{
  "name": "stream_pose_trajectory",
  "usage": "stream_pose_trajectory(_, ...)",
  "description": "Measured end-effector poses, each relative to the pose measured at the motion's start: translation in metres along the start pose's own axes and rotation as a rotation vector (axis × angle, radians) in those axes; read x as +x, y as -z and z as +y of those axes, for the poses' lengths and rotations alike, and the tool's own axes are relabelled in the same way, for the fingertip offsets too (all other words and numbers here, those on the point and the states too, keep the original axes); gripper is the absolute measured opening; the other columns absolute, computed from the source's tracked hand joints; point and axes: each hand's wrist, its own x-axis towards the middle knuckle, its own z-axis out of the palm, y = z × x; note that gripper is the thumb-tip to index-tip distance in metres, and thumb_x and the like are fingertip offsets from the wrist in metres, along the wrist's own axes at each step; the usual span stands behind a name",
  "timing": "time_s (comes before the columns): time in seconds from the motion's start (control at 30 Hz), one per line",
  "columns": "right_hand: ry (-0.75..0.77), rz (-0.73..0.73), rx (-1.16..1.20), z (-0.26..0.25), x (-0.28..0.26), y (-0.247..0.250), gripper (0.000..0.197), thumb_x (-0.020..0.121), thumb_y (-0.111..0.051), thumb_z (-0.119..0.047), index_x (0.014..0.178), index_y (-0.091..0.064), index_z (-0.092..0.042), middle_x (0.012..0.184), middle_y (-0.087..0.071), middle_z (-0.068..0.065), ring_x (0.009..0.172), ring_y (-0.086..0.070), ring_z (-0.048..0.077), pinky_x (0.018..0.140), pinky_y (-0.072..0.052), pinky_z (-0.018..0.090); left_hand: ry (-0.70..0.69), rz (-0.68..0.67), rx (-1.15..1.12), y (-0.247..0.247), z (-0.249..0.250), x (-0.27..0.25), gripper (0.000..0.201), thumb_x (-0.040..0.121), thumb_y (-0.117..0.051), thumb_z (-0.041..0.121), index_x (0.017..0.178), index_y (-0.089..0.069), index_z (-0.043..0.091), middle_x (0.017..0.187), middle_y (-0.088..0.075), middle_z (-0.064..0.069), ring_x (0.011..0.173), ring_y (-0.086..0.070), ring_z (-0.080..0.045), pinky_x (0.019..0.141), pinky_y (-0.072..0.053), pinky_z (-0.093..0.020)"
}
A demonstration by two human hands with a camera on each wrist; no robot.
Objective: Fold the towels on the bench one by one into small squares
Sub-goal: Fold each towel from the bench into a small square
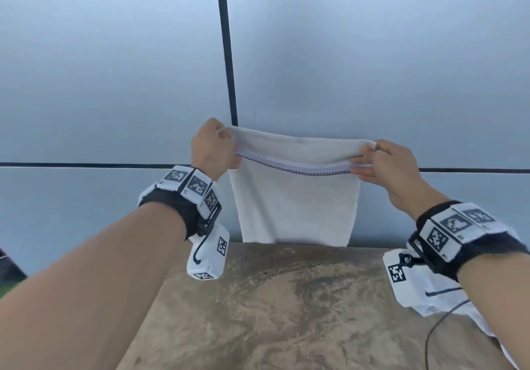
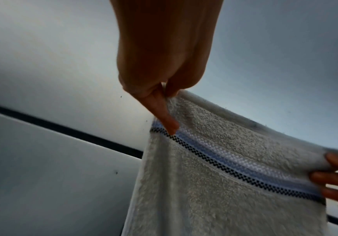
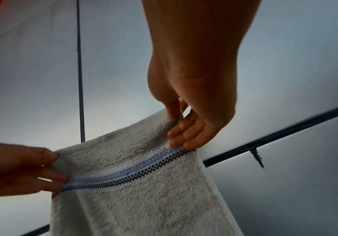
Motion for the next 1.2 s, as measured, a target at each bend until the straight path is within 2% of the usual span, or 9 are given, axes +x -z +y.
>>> stream_pose_trajectory(0.2, 0.056, -0.037, 0.014, 0.007, -0.004, 0.003, 0.017, 0.1, -0.057, -0.025, 0.091, -0.069, -0.019, 0.102, -0.073, 0.0, 0.098, -0.072, 0.012, 0.094, -0.054, 0.037, -0.08, 0.005, -0.053, 0.008, -0.016, -0.003, 0.012, 0.105, -0.045, 0.017, 0.096, -0.049, 0.009, 0.112, -0.064, -0.021, 0.104, -0.068, -0.033, 0.078, -0.062, -0.046)
stream_pose_trajectory(0.33, 0.011, -0.074, -0.05, 0.009, -0.017, 0.009, 0.022, 0.101, -0.056, -0.025, 0.103, -0.067, -0.007, 0.109, -0.073, 0.005, 0.099, -0.071, 0.011, 0.099, -0.052, 0.044, -0.059, -0.044, 0.029, 0.019, -0.032, -0.013, 0.016, 0.102, -0.053, 0.021, 0.094, -0.051, 0.007, 0.108, -0.067, -0.022, 0.103, -0.069, -0.032, 0.083, -0.061, -0.045)
stream_pose_trajectory(0.47, -0.018, -0.091, -0.121, 0.013, -0.046, 0.014, 0.016, 0.099, -0.059, -0.029, 0.093, -0.068, -0.018, 0.102, -0.072, 0.005, 0.096, -0.07, 0.02, 0.093, -0.054, 0.046, -0.065, -0.072, 0.189, 0.033, -0.049, -0.032, 0.019, 0.101, -0.056, 0.024, 0.093, -0.058, 0.006, 0.095, -0.07, -0.015, 0.093, -0.069, -0.032, 0.085, -0.058, -0.051)
stream_pose_trajectory(0.63, -0.026, -0.124, -0.34, 0.034, -0.087, 0.03, 0.022, 0.097, -0.061, -0.029, 0.088, -0.069, -0.01, 0.083, -0.059, 0.007, 0.079, -0.053, 0.022, 0.08, -0.055, 0.049, -0.065, -0.147, 0.373, 0.051, -0.066, -0.076, 0.023, 0.1, -0.056, 0.025, 0.091, -0.061, 0.005, 0.085, -0.064, -0.01, 0.07, -0.054, -0.025, 0.058, -0.041, -0.03)
stream_pose_trajectory(0.73, -0.008, -0.147, -0.396, 0.045, -0.119, 0.039, 0.025, 0.097, -0.061, -0.028, 0.087, -0.068, -0.006, 0.074, -0.056, 0.005, 0.072, -0.049, 0.02, 0.069, -0.04, 0.034, -0.053, -0.222, 0.399, 0.063, -0.081, -0.106, 0.023, 0.101, -0.057, 0.024, 0.092, -0.06, 0.003, 0.072, -0.057, -0.009, 0.065, -0.055, -0.028, 0.057, -0.038, -0.03)
stream_pose_trajectory(0.87, 0.033, -0.148, -0.419, 0.053, -0.162, 0.051, 0.028, 0.098, -0.061, -0.027, 0.088, -0.067, -0.002, 0.066, -0.05, 0.009, 0.061, -0.043, 0.018, 0.062, -0.029, 0.031, -0.047, -0.268, 0.407, 0.08, -0.089, -0.14, 0.024, 0.101, -0.057, 0.025, 0.089, -0.058, 0.005, 0.069, -0.056, -0.008, 0.06, -0.049, -0.022, 0.055, -0.041, -0.033)
stream_pose_trajectory(1.0, 0.095, -0.127, -0.449, 0.055, -0.198, 0.062, 0.035, 0.098, -0.061, -0.032, 0.092, -0.063, 0.003, 0.076, -0.056, 0.024, 0.064, -0.048, 0.028, 0.066, -0.03, 0.032, -0.024, -0.289, 0.35, 0.098, -0.09, -0.17, 0.024, 0.1, -0.058, 0.029, 0.084, -0.057, 0.01, 0.075, -0.058, -0.01, 0.069, -0.054, -0.024, 0.078, -0.056, -0.053)
stream_pose_trajectory(1.13, 0.149, -0.115, -0.466, 0.056, -0.226, 0.072, 0.037, 0.098, -0.059, -0.033, 0.085, -0.06, 0.002, 0.081, -0.059, 0.029, 0.065, -0.05, 0.028, 0.065, -0.029, 0.032, -0.061, -0.283, 0.347, 0.109, -0.083, -0.203, 0.025, 0.101, -0.057, 0.029, 0.082, -0.054, 0.012, 0.078, -0.063, -0.016, 0.067, -0.058, -0.034, 0.063, -0.051, -0.04)
stream_pose_trajectory(1.2, 0.159, -0.092, -0.445, 0.056, -0.238, 0.076, 0.033, 0.098, -0.06, -0.032, 0.085, -0.065, -0.001, 0.084, -0.065, 0.027, 0.067, -0.055, 0.026, 0.065, -0.032, 0.031, -0.08, -0.281, 0.356, 0.113, -0.08, -0.219, 0.027, 0.101, -0.056, 0.028, 0.08, -0.052, 0.012, 0.069, -0.057, -0.008, 0.055, -0.046, -0.021, 0.053, -0.036, -0.031)
